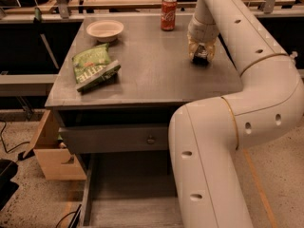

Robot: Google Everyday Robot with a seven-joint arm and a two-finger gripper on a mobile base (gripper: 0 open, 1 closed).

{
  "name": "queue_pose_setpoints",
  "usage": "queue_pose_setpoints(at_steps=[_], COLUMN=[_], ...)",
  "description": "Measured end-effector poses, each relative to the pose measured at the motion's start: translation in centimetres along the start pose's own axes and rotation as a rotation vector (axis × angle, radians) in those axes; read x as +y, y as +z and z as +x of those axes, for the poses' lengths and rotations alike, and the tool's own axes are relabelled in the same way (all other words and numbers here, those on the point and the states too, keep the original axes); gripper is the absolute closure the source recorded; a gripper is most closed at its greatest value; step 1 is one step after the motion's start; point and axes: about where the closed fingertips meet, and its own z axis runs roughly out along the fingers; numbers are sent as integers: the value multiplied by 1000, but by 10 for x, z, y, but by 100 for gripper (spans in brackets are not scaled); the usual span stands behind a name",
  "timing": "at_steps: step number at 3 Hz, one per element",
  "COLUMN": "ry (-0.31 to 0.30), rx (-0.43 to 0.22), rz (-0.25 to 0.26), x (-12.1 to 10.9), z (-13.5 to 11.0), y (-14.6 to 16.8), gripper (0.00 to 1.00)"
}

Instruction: Place rxbar chocolate into middle drawer

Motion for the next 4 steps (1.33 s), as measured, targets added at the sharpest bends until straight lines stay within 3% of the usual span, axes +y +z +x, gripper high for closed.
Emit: queue_pose_setpoints(at_steps=[2, 4], ry=[-14, -125], rx=[-39, -154], rz=[-23, -37], x=[4, -52], z=[-8, -4], y=[-4, -79], gripper=[100, 100])
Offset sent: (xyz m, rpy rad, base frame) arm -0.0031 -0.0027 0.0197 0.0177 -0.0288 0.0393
